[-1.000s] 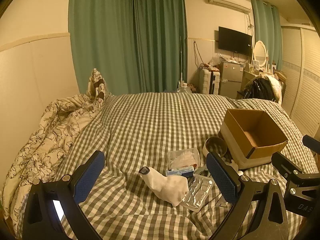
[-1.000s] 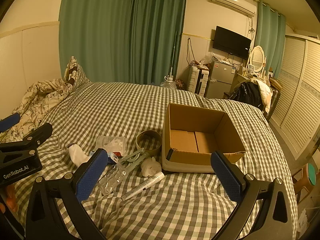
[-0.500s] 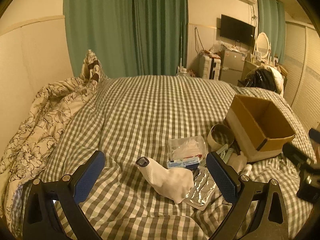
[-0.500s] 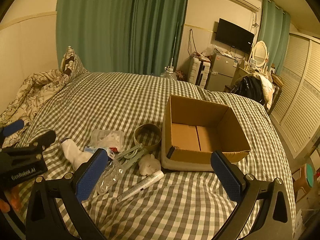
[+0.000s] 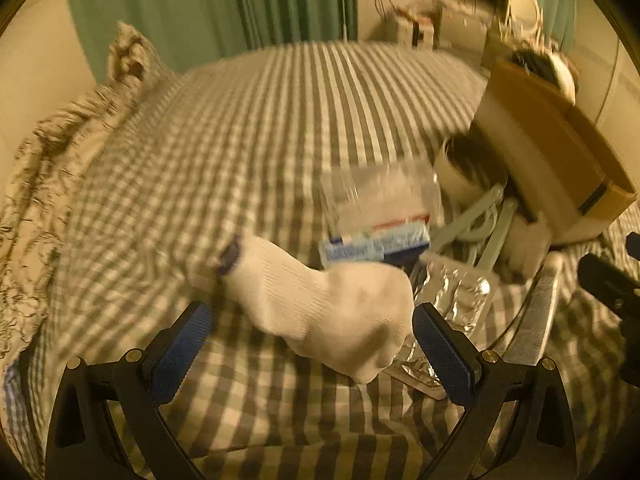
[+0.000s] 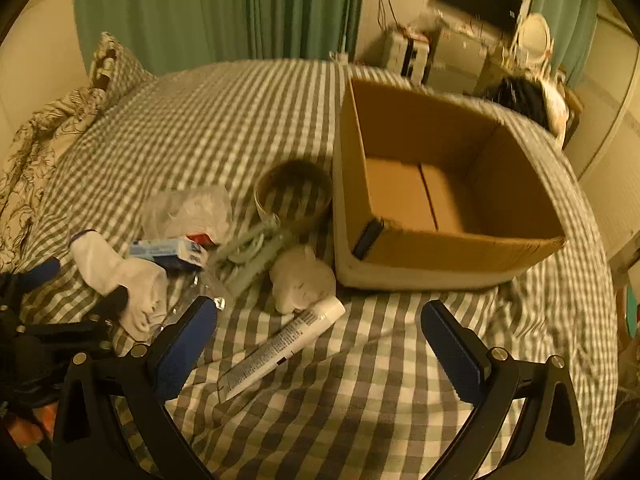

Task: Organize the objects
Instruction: 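Grasp the white sock with the left gripper while the right grasps the white figurine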

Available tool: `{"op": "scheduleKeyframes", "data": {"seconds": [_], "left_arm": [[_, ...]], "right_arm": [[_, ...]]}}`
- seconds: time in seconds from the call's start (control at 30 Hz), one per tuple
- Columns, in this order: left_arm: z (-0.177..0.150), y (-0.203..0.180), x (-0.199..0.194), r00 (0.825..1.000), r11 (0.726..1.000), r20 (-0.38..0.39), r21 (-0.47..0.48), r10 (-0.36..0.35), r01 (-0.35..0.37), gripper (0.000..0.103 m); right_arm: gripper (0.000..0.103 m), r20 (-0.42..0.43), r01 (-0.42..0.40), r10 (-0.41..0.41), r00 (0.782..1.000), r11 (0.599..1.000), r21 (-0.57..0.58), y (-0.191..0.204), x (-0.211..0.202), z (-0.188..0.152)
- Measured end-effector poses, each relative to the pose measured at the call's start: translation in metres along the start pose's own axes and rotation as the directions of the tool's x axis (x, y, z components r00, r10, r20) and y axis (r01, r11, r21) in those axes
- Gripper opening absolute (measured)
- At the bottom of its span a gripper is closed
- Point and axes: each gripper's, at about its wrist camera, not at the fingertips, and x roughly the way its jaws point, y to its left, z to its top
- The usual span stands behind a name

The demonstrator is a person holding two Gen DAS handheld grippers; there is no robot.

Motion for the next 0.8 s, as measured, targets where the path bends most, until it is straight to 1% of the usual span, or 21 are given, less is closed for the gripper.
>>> {"op": "scheduleKeyframes", "data": {"seconds": [0.03,0.07,0.13,0.17,0.23,0.27,0.4,0.47,0.5,0.6,0.63,0.67,0.73,0.77,0.8], "left_arm": [[0.001,-0.003,0.011,0.999,1.0,-0.041,0.002,-0.009,0.009,0.103],[0.002,-0.003,0.016,0.998,1.0,-0.058,0.0,-0.016,0.016,0.103],[0.004,-0.003,0.026,0.994,0.998,-0.091,-0.011,-0.055,0.054,0.103],[0.004,-0.004,0.03,0.992,0.997,-0.099,-0.014,-0.072,0.071,0.101],[0.004,-0.005,0.035,0.988,0.994,-0.11,-0.019,-0.112,0.111,0.087],[0.004,-0.005,0.035,0.987,0.993,-0.11,-0.019,-0.116,0.115,0.08],[0.003,-0.002,0.024,0.987,0.99,-0.075,-0.028,-0.14,0.138,0.063],[0.004,0.006,0.017,0.987,0.988,-0.046,-0.045,-0.153,0.15,0.057],[0.004,0.008,0.013,0.988,0.987,-0.033,-0.051,-0.154,0.152,0.056],[0.007,0.012,0.0,0.99,0.989,0.017,-0.047,-0.138,0.138,0.054],[0.008,0.013,-0.008,0.99,0.99,0.039,-0.04,-0.132,0.134,0.054],[0.009,0.013,-0.011,0.99,0.991,0.048,-0.037,-0.129,0.131,0.054],[0.011,0.013,-0.018,0.991,0.993,0.07,-0.025,-0.113,0.115,0.054],[0.012,0.013,-0.02,0.991,0.994,0.075,-0.023,-0.109,0.111,0.054],[0.011,0.014,-0.024,0.991,0.994,0.081,-0.023,-0.105,0.107,0.054]], "right_arm": [[0.102,-0.014,-0.004,0.004,1.0,1.0,0.008,-0.001,0.003,0.0],[0.102,-0.028,-0.007,0.008,1.0,1.0,0.013,-0.002,0.007,0.001],[0.102,-0.065,-0.006,0.007,0.998,1.0,0.022,-0.003,0.018,0.002],[0.1,-0.082,-0.003,0.005,0.997,1.0,0.022,-0.002,0.022,0.002],[0.095,-0.124,-0.013,0.015,0.992,1.0,0.015,0.0,0.034,0.004],[0.094,-0.139,-0.019,0.021,0.99,1.0,0.016,0.001,0.039,0.006],[0.09,-0.186,-0.036,0.042,0.982,0.999,0.035,0.003,0.062,0.015],[0.086,-0.212,-0.041,0.051,0.976,0.998,0.054,0.002,0.074,0.018],[0.083,-0.231,-0.042,0.056,0.971,0.997,0.064,0.003,0.081,0.019],[0.082,-0.263,-0.043,0.063,0.963,0.996,0.082,0.003,0.093,0.02],[0.079,-0.267,-0.043,0.066,0.961,0.995,0.089,0.003,0.097,0.021],[0.076,-0.269,-0.044,0.068,0.961,0.995,0.093,0.003,0.099,0.021],[0.062,-0.281,-0.03,0.056,0.958,0.995,0.096,0.004,0.106,0.022],[0.061,-0.286,-0.027,0.053,0.957,0.995,0.093,0.005,0.108,0.022],[0.055,-0.284,-0.021,0.044,0.958,0.996,0.085,0.007,0.109,0.022]]}}
